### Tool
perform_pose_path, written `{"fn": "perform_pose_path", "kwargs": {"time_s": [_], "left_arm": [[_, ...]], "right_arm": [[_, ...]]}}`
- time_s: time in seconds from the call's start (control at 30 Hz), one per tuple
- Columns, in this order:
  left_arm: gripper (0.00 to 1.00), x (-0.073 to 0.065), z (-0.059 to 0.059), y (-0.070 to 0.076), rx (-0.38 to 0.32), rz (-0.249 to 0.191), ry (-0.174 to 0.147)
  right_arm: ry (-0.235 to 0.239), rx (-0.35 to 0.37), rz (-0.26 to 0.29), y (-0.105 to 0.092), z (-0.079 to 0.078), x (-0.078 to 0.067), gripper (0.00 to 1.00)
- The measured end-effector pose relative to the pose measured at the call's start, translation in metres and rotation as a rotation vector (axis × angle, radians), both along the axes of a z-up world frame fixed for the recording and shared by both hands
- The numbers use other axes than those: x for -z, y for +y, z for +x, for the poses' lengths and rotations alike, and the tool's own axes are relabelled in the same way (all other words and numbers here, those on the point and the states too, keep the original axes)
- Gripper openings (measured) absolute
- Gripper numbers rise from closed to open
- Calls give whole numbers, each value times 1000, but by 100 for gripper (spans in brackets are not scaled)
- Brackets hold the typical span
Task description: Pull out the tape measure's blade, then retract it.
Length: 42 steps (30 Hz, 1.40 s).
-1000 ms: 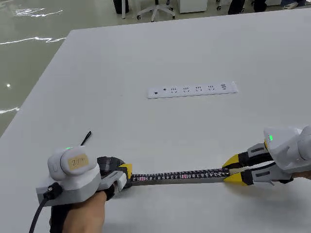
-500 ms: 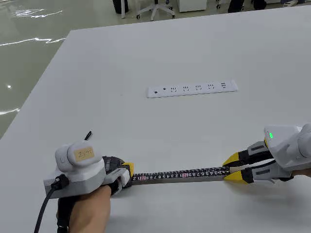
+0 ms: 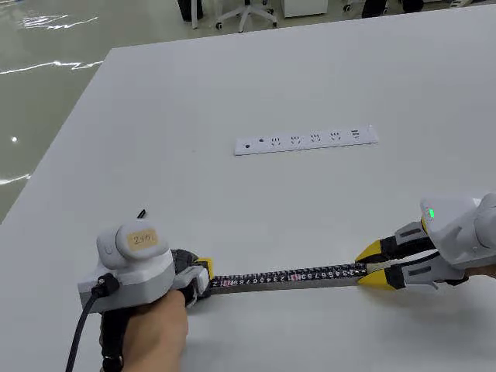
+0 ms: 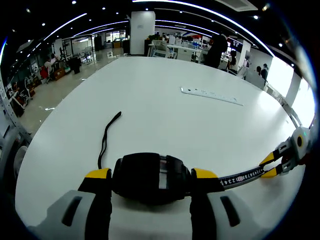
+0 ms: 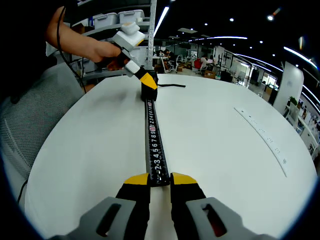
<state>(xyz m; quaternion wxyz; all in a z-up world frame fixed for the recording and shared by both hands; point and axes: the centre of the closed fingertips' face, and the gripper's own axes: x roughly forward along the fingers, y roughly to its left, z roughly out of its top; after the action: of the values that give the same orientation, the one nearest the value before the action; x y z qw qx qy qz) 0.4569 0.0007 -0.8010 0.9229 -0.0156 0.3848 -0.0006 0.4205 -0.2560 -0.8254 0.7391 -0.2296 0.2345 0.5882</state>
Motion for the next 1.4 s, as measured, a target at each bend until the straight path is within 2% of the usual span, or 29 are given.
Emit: {"fn": "perform_pose_path", "kwargs": {"time_s": [0.13,0.43,1.4], "left_arm": [[59,1,0,-1,4,10,24],[58,1,-1,0,9,32,44],[58,1,0,1,24,41,45]], "right_arm": [[-4,-2,-4,0,0,0,15],[-14,-5,-10,1,0,-3,15],[-18,-26,-17,4,-1,-9,15]]}}
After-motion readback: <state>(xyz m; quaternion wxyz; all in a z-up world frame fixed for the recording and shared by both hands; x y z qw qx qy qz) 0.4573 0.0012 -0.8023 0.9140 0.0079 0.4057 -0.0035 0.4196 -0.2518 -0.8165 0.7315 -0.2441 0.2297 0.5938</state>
